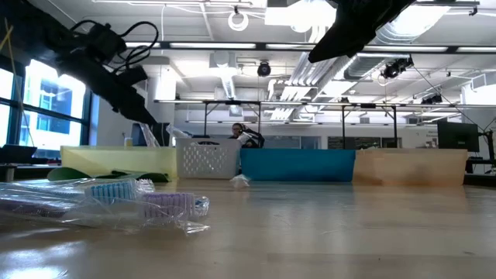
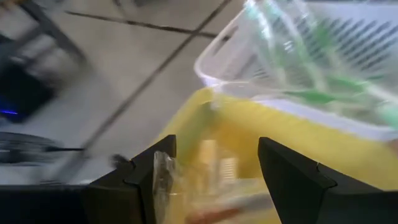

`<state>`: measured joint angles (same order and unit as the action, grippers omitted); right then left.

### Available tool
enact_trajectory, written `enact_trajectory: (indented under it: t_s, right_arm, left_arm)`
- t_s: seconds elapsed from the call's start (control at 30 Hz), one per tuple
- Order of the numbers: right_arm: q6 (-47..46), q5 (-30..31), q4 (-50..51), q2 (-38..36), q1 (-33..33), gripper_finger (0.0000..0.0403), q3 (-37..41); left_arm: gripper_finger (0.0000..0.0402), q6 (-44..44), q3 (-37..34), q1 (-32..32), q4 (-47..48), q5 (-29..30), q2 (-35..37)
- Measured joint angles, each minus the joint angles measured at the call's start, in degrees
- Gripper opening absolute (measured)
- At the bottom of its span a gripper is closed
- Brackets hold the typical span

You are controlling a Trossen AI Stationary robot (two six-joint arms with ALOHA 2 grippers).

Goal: Pick & Place Toothbrushes
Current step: Put the orange toothbrush into the yellow bin

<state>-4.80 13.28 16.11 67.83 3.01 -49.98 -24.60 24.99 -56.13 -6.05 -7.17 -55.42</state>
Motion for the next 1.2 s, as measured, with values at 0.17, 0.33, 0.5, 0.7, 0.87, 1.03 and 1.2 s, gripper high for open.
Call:
enact_trajectory:
  t_s: [0.17, 0.33, 0.5, 0.7, 0.87, 1.03, 1.2]
  right_arm:
    - [-1.6, 0.0, 0.0, 0.0, 0.0, 0.0065, 0.0]
    - [-1.7, 0.0, 0.0, 0.0, 0.0, 0.0065, 0.0]
    - [-1.6, 0.2, -0.1, 0.0, 0.0, 0.0065, 0.0]
    - [-1.3, 0.2, -1.1, 0.0, 0.0, 0.0065, 0.0]
    - [-1.0, 0.2, -1.4, 0.0, 0.0, 0.0065, 0.0]
    - [-1.0, 0.2, -1.2, 0.0, 0.0, 0.0065, 0.0]
    - [-1.0, 2.1, 3.0, -0.2, 0.0, 0.0065, 0.0]
  left_arm:
    - [0.0220, -5.8, 0.9, 5.4, 0.2, 16.1, 1.0]
    - [0.0220, -9.9, 4.0, 7.7, 0.1, 26.3, 1.6]
    - [0.0220, -11.0, 7.5, 8.7, 0.1, 25.1, 1.6]
    - [0.0220, -7.8, 8.7, 9.9, 0.0, 14.2, 1.6]
    - [0.0220, -3.9, 8.7, 11.2, 0.6, 9.9, 1.6]
    - [0.0220, -1.6, 8.7, 15.8, 0.7, 9.2, 1.6]
    - [0.0220, 2.1, 8.7, 22.9, 0.4, 10.7, 1.6]
